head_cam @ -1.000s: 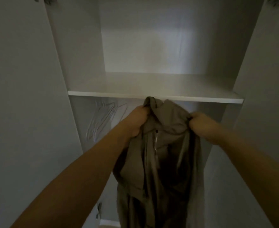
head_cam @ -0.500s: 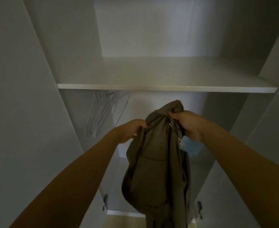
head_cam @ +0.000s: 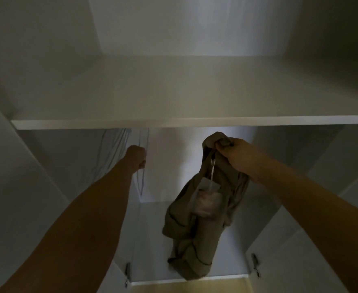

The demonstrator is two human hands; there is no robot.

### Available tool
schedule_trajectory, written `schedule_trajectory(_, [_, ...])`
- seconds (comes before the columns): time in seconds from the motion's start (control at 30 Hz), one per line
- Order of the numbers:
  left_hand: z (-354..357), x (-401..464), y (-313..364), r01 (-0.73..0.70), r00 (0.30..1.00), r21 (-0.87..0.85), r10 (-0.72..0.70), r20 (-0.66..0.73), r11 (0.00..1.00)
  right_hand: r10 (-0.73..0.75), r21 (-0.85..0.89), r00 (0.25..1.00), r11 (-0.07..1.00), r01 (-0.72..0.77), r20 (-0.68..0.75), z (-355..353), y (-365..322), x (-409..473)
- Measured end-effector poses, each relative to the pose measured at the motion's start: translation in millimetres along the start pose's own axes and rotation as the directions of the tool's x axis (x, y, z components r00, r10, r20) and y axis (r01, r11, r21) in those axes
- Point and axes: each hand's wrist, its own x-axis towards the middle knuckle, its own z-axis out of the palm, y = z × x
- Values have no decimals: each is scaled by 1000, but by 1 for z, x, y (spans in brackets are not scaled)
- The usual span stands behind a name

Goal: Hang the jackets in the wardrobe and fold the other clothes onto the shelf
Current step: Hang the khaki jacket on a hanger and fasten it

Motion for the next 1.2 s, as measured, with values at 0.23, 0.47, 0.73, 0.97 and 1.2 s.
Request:
schedule_trajectory(0.23, [-4, -69, 2, -328, 883, 136, 354, -307, 935, 187, 268, 920, 919, -287, 346, -14, 14, -10])
schedule_trajectory(0.47, [-37, -207, -52, -378, 873, 412, 468, -142, 829, -105, -451, 991, 882, 134, 88, -35, 39, -30])
schedule_trajectory(0.73, [-60, -388, -37, -376, 801, 708, 594, -76, 598, -232, -598, 958, 797, 87, -170, -55, 99, -69])
schedule_trajectory(0.97, [-44, -475, -11, -441, 731, 690, 675, -94, 574, 74, -180, 990, 979, -95, -117, -87, 95, -108])
schedule_trajectory(1.2, [-28, -506, 14, -533, 757, 576, 653, -4, 620, 273, 249, 962, 933, -261, -12, -147, 86, -144])
